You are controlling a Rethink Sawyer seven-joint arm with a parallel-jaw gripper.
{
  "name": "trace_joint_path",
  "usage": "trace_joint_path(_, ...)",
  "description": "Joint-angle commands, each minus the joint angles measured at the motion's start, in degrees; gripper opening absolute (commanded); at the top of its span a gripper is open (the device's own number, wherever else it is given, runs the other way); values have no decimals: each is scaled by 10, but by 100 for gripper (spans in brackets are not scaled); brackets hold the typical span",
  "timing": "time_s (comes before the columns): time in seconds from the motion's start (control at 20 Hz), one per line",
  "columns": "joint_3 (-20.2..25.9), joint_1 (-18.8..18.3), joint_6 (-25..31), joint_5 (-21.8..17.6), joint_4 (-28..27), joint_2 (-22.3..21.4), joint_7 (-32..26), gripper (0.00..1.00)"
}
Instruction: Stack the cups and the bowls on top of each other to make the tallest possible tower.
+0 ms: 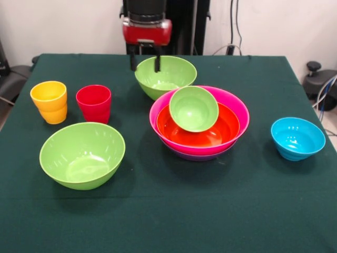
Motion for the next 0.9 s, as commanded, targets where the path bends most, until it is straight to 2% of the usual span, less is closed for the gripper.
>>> trace_joint_path(0.05,76,-34,72,-20,37,-66,-4,100)
trace_joint_path(0.25,97,-59,81,-21,50,-78,-12,100)
trace_joint_path(0.6,67,-31,39,-38,36,-47,17,100)
trace_joint_path(0.9,55,-16,24,-38,33,-38,29,100)
